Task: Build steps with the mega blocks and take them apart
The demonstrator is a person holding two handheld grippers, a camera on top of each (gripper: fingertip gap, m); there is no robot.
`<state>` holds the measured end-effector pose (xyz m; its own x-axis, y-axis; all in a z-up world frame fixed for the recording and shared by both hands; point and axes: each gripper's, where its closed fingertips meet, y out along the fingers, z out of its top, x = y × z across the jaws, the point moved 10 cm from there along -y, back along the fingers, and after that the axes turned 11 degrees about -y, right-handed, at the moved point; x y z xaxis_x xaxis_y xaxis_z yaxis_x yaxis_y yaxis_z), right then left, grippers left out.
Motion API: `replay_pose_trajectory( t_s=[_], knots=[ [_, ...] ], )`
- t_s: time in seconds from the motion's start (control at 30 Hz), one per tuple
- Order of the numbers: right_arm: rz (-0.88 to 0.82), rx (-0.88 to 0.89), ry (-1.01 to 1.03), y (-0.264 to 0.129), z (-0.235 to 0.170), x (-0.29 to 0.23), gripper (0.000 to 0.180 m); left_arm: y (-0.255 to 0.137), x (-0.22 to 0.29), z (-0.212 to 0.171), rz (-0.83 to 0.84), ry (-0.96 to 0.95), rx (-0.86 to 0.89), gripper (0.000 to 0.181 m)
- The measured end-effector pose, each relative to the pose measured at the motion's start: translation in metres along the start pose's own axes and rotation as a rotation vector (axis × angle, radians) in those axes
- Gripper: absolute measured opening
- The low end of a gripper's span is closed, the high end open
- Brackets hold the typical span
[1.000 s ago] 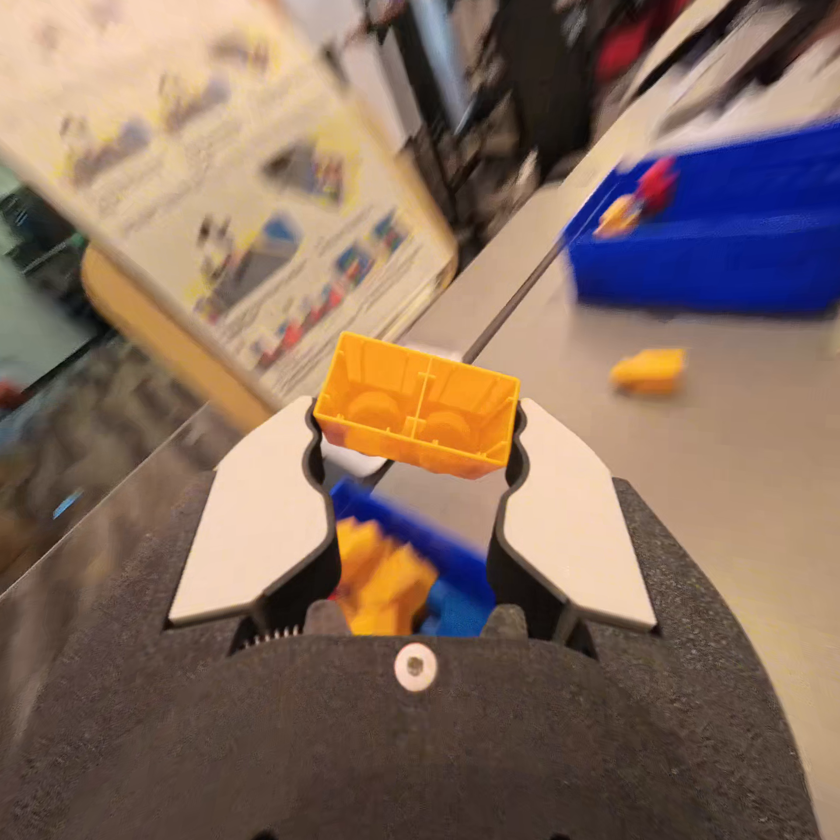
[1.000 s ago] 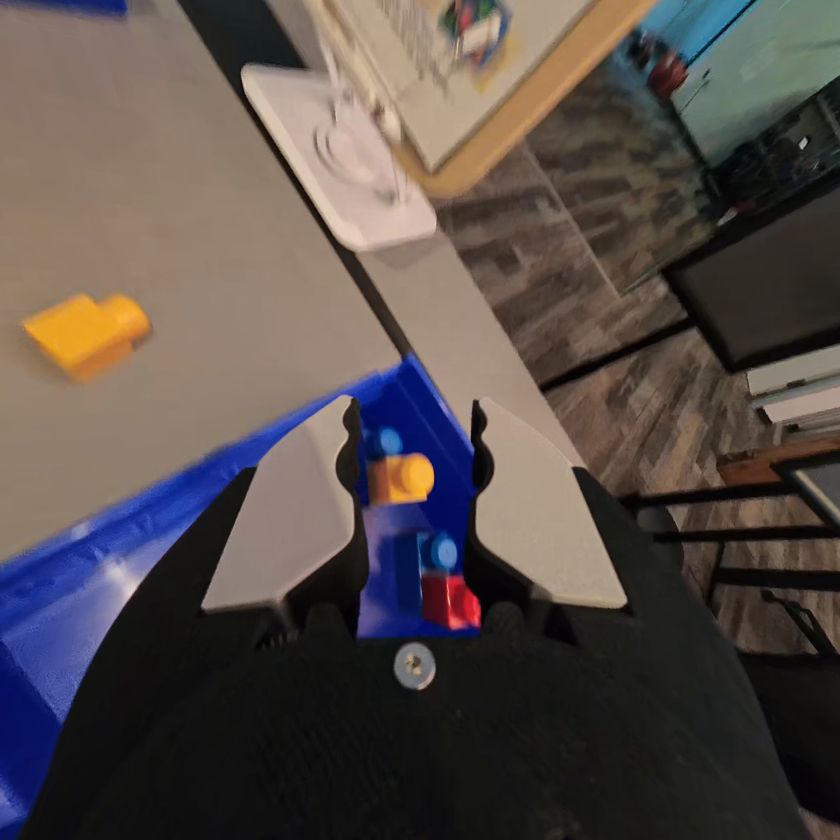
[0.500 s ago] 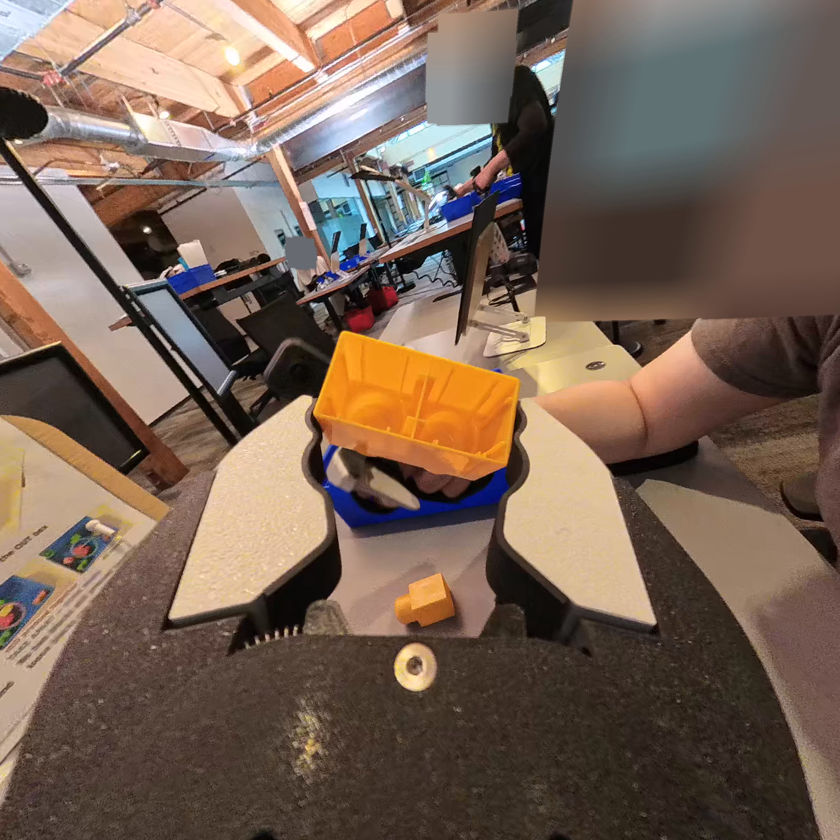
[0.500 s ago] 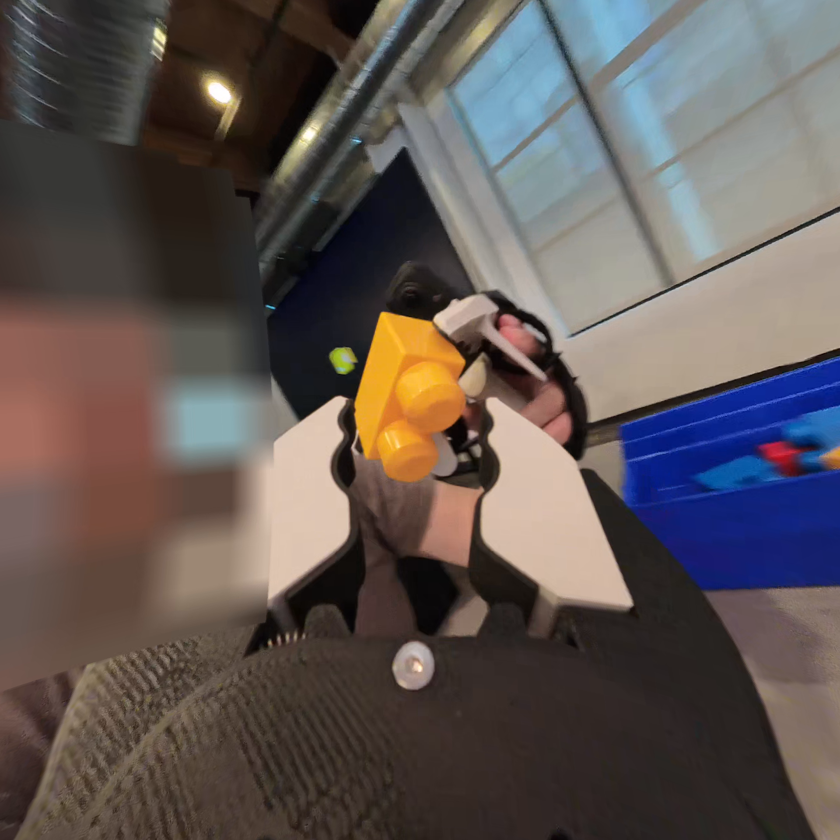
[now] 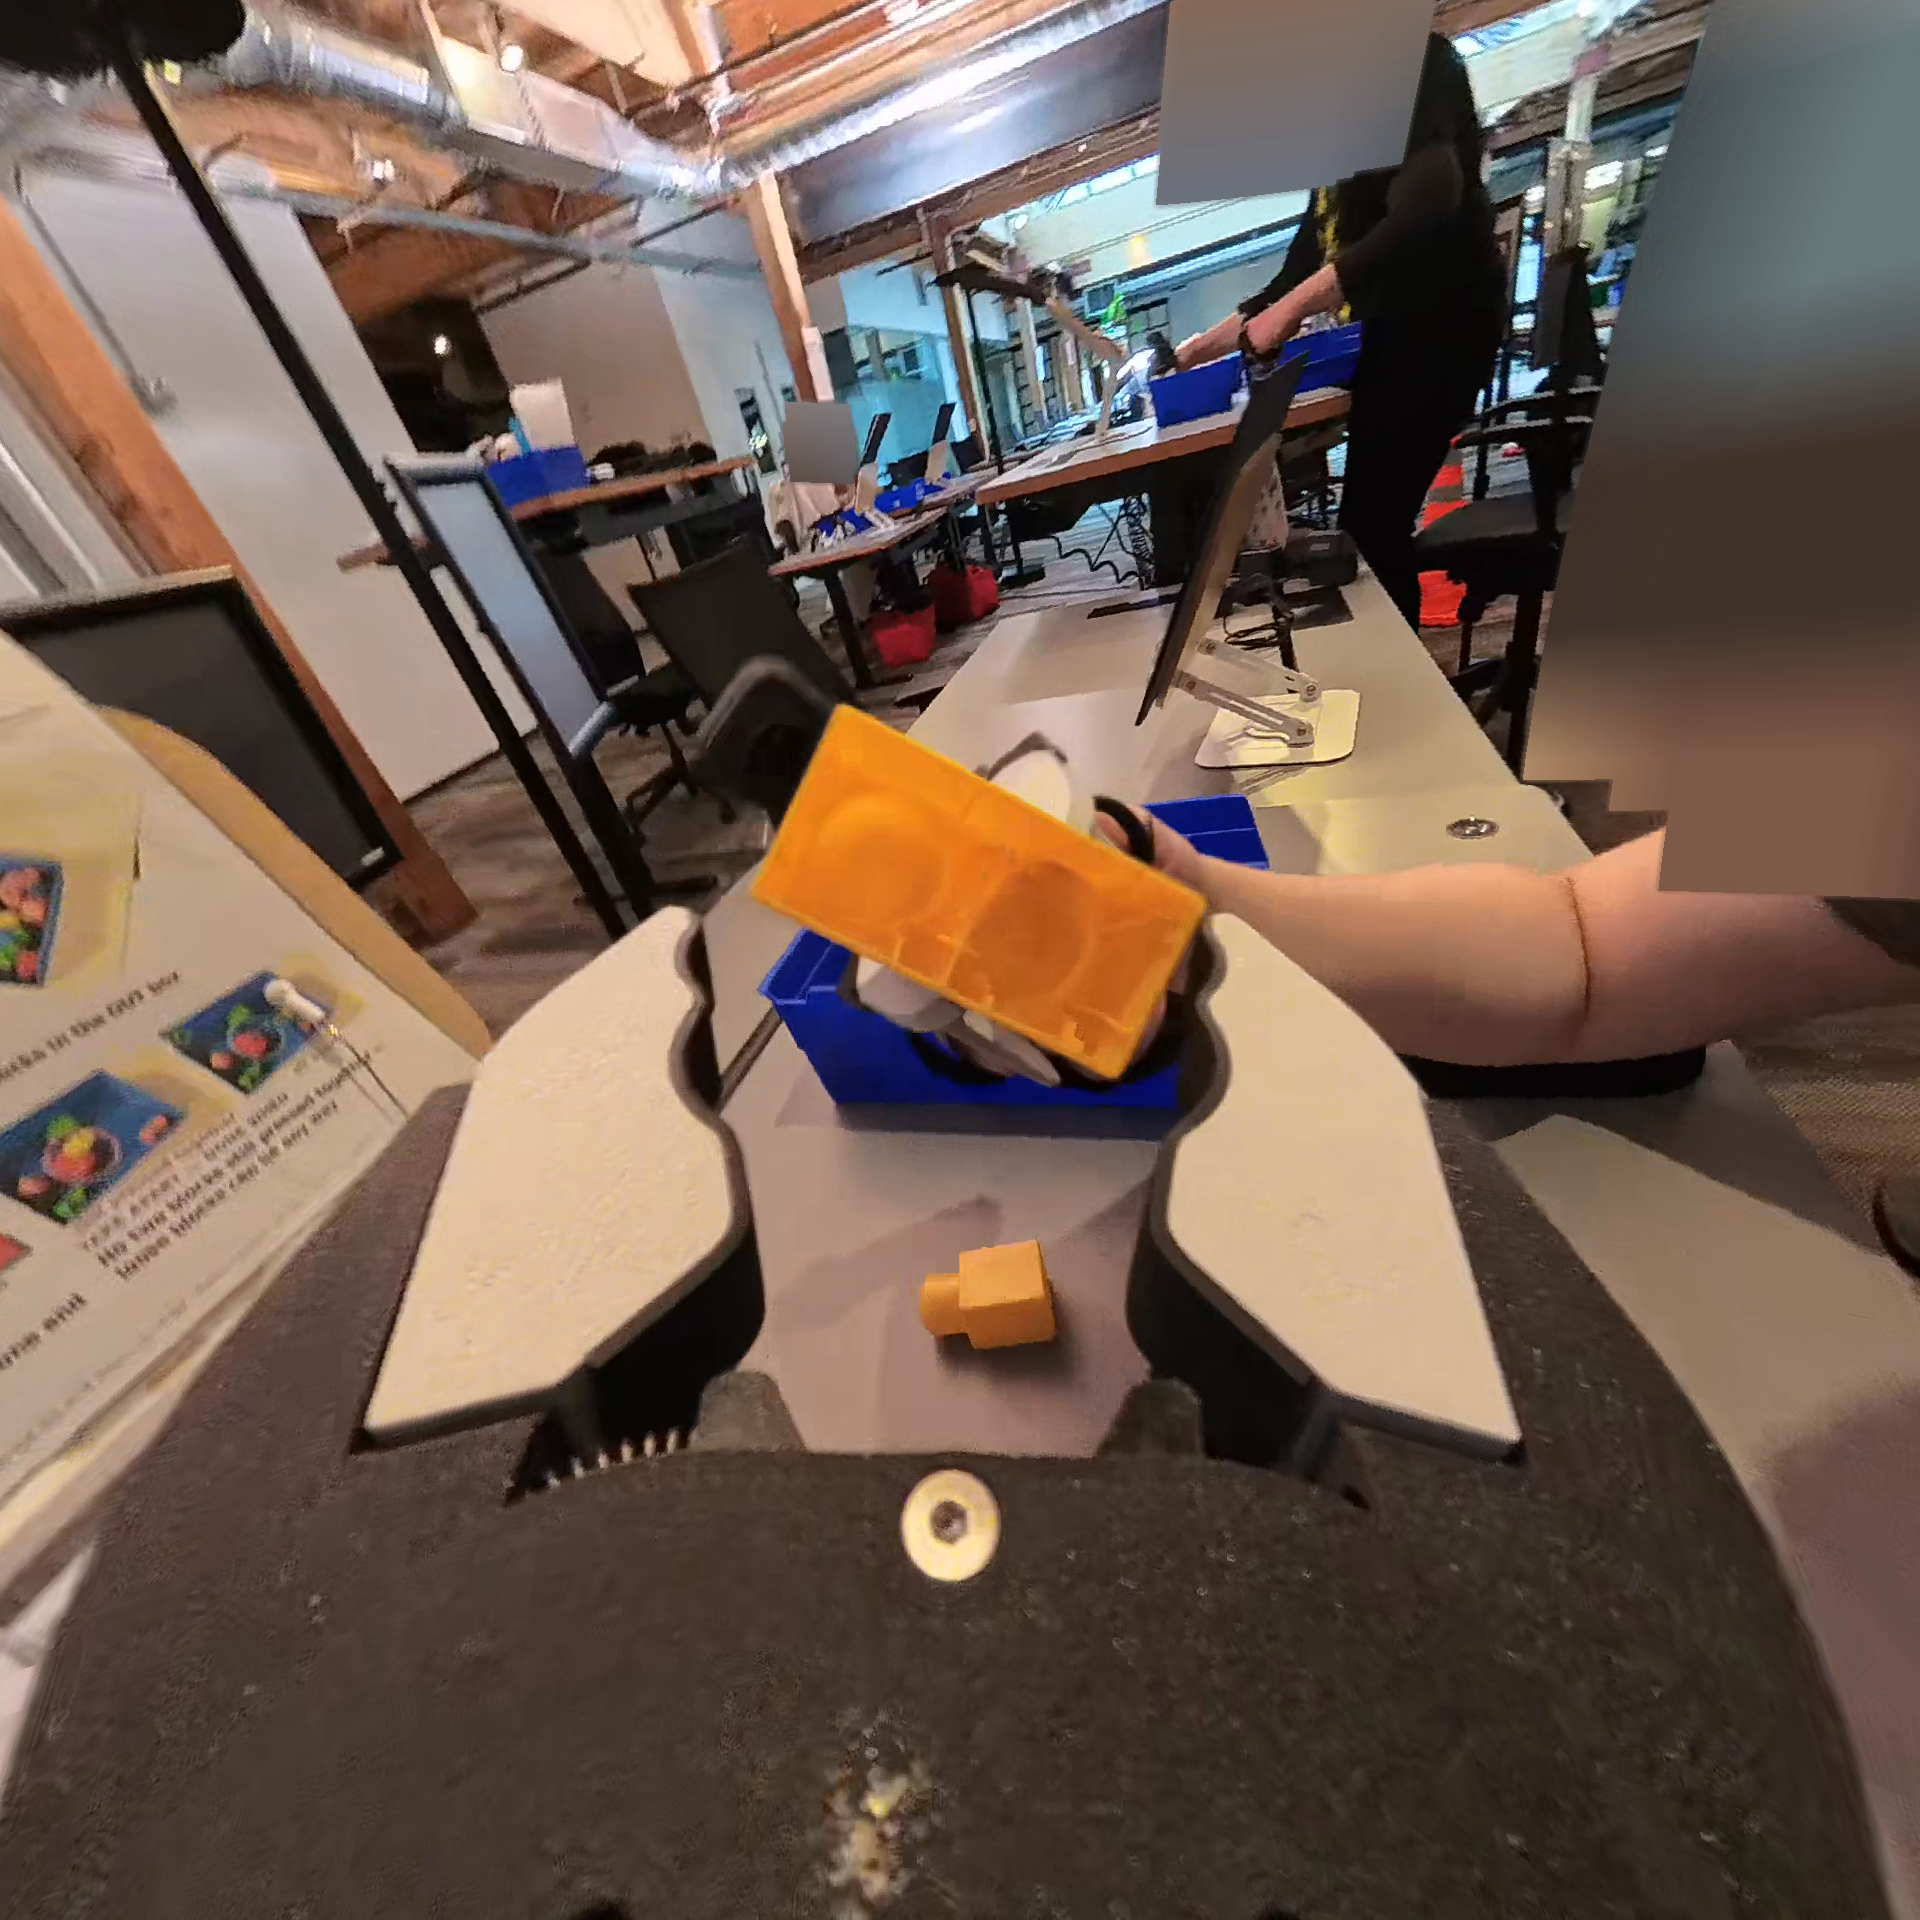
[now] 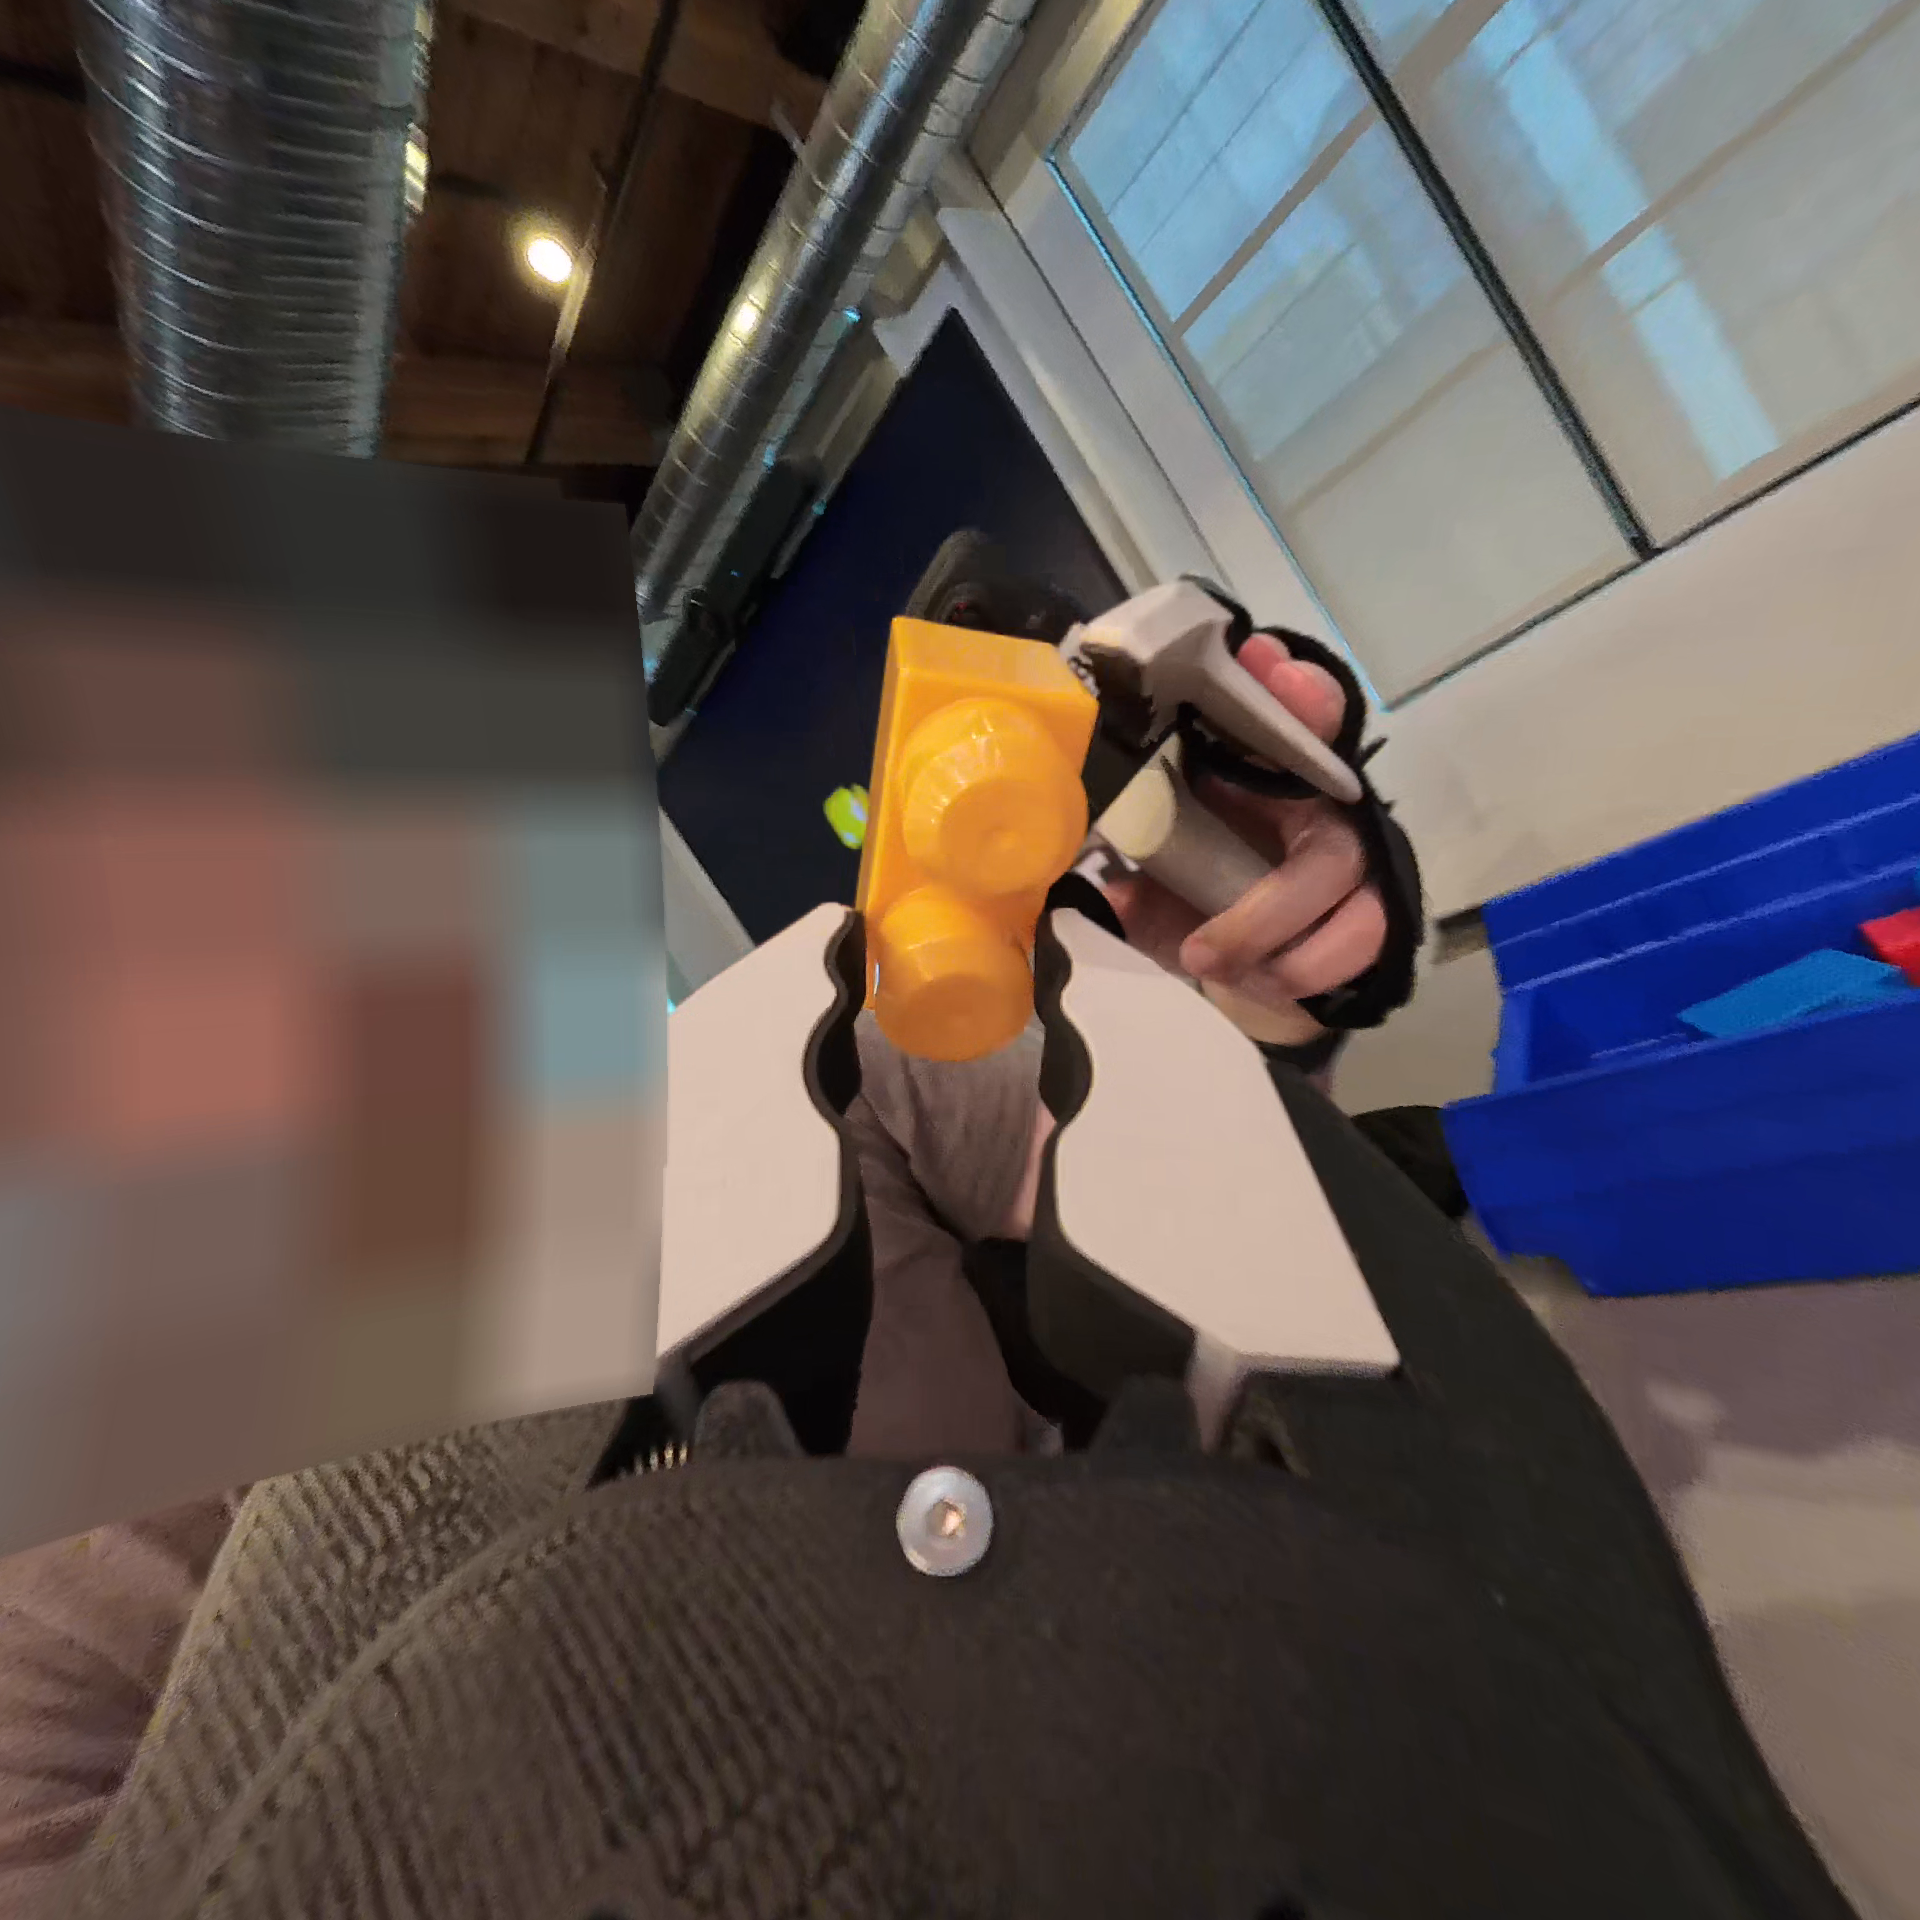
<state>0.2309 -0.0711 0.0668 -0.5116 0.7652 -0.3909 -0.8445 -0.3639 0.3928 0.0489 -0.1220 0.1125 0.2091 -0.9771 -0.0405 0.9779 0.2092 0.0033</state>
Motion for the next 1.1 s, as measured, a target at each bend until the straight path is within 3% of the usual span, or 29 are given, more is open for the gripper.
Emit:
replay_pose_trajectory(
  t_s=[0.13,0.2,0.37,0.47,0.67,0.8,0.9,0.97,1.1],
  knots=[
    [-0.339,-0.269,-0.213,-0.017,0.015,-0.013,0.031,-0.002,-0.014,0.002,0.131,-0.149,-0.074,0.091],
    [-0.493,-0.412,-0.303,-0.021,0.019,-0.021,0.032,-0.003,-0.015,0.001,0.089,-0.224,-0.123,0.091],
    [-0.526,-0.668,-0.423,-0.014,0.018,-0.047,0.032,0.004,-0.018,-0.015,0.065,-0.277,-0.281,0.087],
    [-0.563,-0.841,-0.469,-0.007,0.009,-0.051,0.032,0.017,-0.011,-0.028,-0.037,-0.323,-0.376,0.077],
    [-0.614,-1.05,-0.518,0.002,-0.005,-0.051,0.032,0.037,-0.007,-0.053,-0.036,-0.255,-0.535,0.064],
    [-0.644,-1.112,-0.546,0.004,-0.007,-0.052,0.032,0.044,-0.003,-0.065,-0.094,-0.245,-0.607,0.044],
    [-0.661,-1.136,-0.589,0.002,-0.005,-0.053,0.032,0.047,-0.004,-0.065,-0.081,-0.219,-0.57,0.043],
    [-0.67,-1.051,-0.665,0.001,0.003,-0.056,0.033,0.045,-0.008,-0.058,-0.068,-0.235,-0.489,0.043],
    [-0.707,-0.693,-0.745,-0.003,0.028,-0.063,0.045,0.029,-0.02,-0.035,-0.041,-0.308,-0.227,0.042]
  ],
)
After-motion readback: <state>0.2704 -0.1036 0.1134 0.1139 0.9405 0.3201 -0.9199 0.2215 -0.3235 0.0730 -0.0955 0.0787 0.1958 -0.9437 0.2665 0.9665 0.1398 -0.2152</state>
